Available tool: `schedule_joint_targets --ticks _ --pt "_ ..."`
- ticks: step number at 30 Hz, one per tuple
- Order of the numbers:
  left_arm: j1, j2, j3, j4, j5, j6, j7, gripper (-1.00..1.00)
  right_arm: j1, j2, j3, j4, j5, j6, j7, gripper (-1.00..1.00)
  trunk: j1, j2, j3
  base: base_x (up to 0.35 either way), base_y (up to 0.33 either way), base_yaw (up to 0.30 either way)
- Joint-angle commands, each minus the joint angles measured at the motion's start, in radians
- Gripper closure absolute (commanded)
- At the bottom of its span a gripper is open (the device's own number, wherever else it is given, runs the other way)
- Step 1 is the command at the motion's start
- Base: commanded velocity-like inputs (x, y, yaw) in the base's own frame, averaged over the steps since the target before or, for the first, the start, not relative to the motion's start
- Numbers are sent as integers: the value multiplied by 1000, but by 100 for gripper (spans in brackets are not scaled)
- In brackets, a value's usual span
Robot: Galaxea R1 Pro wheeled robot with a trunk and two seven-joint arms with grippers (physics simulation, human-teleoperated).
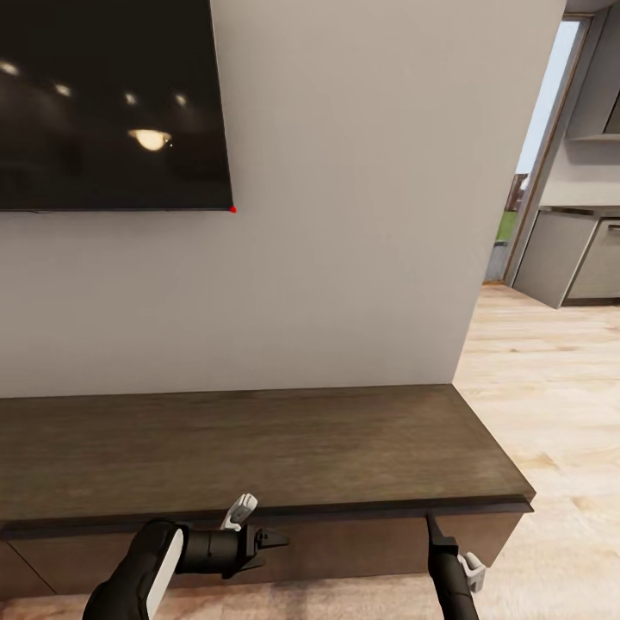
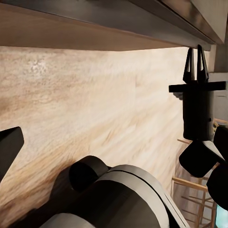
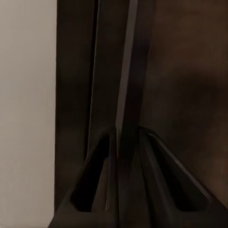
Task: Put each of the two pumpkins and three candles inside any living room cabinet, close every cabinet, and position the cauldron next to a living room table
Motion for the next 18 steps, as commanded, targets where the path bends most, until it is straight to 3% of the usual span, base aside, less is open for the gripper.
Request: schedule_joint_targets --ticks 1,18 --pt "0 0 0 0 0 0 0 -100 -1 0 5 -2 -3 1 32 100 0 0 0 0 0 0" --pt "0 0 0 0 -1 0 0 -100 -1 1 5 -2 -2 -2 32 100 0 0 0 -5 0 0"
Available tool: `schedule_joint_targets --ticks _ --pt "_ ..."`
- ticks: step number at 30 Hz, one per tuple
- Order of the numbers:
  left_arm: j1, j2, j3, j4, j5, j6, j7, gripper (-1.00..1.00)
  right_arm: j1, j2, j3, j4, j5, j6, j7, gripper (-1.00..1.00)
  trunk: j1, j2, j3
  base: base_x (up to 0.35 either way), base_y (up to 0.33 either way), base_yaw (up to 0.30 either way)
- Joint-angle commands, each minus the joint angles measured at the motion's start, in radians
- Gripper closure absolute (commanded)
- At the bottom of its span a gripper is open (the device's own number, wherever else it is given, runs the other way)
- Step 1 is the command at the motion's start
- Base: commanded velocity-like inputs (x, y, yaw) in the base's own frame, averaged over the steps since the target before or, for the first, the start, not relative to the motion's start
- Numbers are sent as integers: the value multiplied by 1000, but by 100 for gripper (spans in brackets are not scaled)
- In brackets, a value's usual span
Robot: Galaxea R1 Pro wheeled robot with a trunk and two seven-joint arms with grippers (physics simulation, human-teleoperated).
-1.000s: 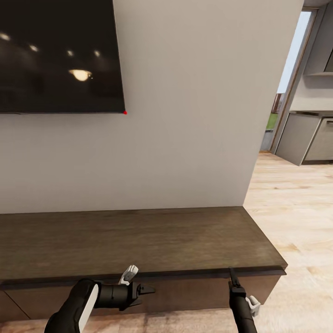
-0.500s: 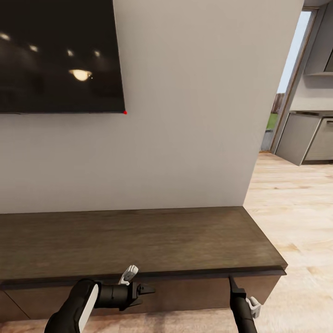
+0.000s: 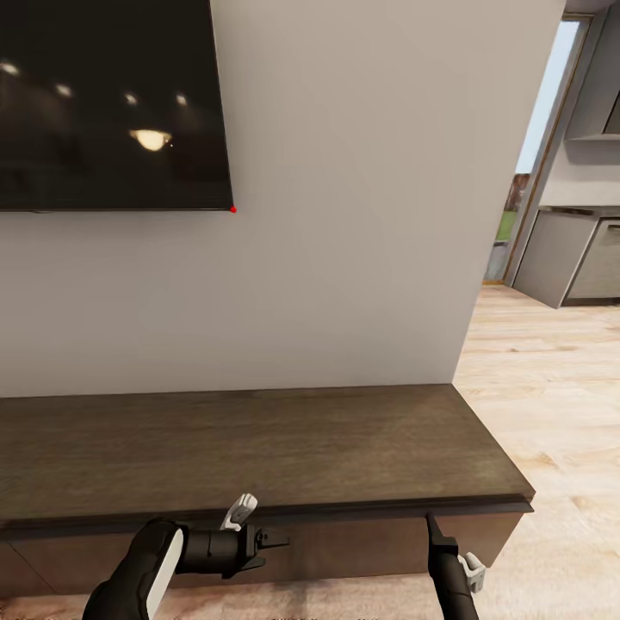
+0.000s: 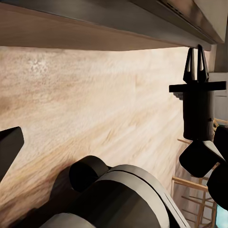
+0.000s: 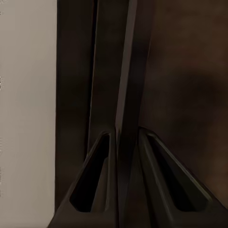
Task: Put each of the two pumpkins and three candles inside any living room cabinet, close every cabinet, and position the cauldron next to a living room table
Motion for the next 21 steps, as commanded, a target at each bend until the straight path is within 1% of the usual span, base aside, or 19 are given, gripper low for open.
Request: schedule_joint_targets --ticks 1,8,17,21 --pt "0 0 0 0 0 0 0 -100 -1 0 6 -2 0 -2 33 100 0 0 0 -54 0 0" --pt "0 0 0 0 0 0 0 -100 -1 1 6 -2 0 -3 33 100 0 0 0 -58 0 0" --pt "0 0 0 0 0 0 0 -100 -1 1 6 -2 0 -3 33 100 0 0 0 -251 0 0" --pt "0 0 0 0 0 0 0 -100 -1 1 6 -2 -1 -3 33 100 0 0 0 -195 0 0"
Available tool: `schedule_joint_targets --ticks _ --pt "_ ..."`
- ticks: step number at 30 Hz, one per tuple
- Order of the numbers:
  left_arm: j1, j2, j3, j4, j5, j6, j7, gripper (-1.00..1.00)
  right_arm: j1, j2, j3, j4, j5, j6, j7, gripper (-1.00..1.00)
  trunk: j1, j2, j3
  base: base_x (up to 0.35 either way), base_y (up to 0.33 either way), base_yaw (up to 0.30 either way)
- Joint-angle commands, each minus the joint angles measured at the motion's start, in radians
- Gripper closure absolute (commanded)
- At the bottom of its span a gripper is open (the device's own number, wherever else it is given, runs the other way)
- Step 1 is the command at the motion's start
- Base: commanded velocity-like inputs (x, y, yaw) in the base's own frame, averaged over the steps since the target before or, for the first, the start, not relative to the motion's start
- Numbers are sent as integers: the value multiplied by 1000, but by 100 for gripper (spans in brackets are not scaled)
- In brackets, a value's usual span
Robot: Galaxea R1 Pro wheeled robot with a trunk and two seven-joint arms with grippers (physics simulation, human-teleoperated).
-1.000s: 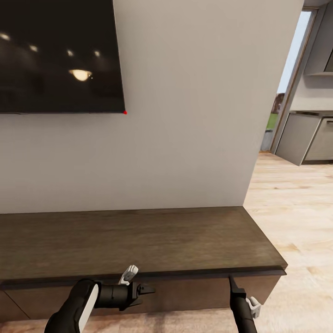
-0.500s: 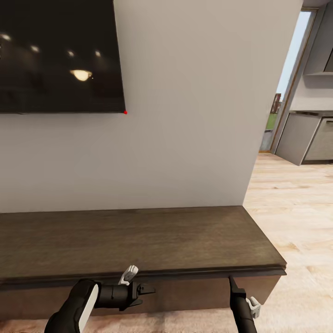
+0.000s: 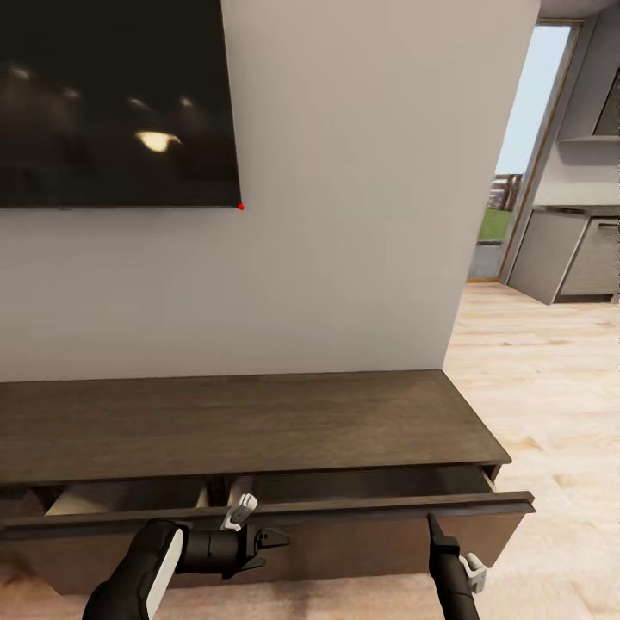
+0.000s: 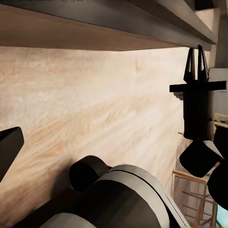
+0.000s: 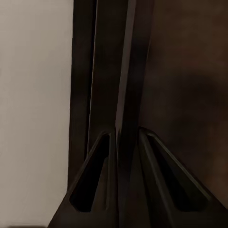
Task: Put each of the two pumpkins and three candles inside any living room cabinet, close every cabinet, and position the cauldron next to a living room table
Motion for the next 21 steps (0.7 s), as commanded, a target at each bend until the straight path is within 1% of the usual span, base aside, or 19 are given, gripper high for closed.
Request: schedule_joint_targets --ticks 1,6,21 --pt "0 0 0 0 0 0 0 -100 0 0 15 -1 4 -1 34 100 0 0 0 -194 0 0" --pt "0 0 0 0 0 0 0 -100 0 0 15 -1 5 -1 34 100 0 0 0 -218 0 0" --pt "0 0 0 0 0 0 0 -100 0 0 15 -1 4 -1 34 100 0 0 0 -132 0 0"
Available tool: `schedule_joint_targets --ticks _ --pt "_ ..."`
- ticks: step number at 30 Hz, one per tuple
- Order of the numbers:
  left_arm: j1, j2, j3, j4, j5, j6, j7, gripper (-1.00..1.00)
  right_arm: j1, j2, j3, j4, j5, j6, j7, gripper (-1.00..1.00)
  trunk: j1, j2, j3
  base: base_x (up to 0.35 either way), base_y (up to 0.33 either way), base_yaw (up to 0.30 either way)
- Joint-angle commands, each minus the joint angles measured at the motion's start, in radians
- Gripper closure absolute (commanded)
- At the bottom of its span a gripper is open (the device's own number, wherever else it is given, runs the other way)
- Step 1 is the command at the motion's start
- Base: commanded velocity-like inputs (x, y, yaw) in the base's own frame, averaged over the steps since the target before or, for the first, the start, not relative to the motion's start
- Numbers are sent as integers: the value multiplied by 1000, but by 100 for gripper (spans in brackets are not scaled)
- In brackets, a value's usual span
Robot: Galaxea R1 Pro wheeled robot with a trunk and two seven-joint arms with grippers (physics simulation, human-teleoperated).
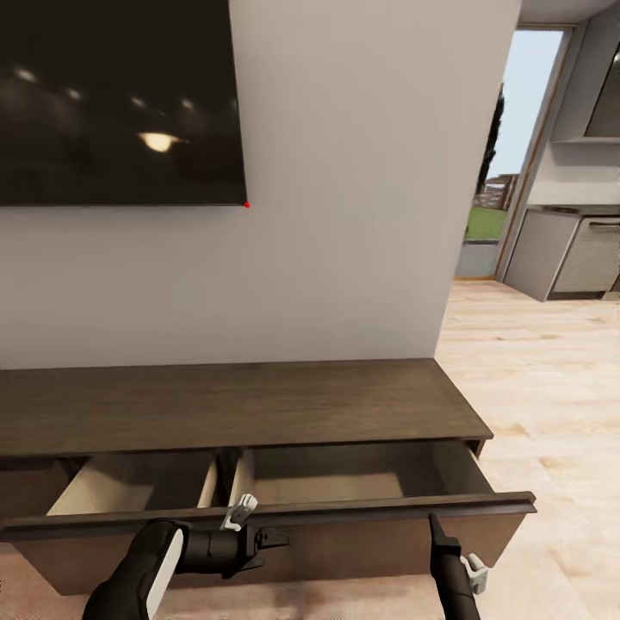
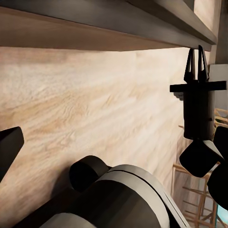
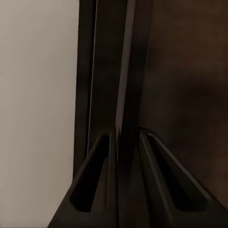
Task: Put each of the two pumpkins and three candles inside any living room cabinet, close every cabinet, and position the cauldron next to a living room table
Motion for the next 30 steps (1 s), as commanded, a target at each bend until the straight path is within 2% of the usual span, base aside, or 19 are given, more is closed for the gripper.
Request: schedule_joint_targets --ticks 1,30 --pt "0 0 0 0 0 0 0 -100 0 1 23 -1 8 -2 33 100 0 0 0 -86 0 0" --pt "0 0 0 0 0 0 0 -100 0 1 23 -1 8 -2 33 100 0 0 0 -92 0 0"
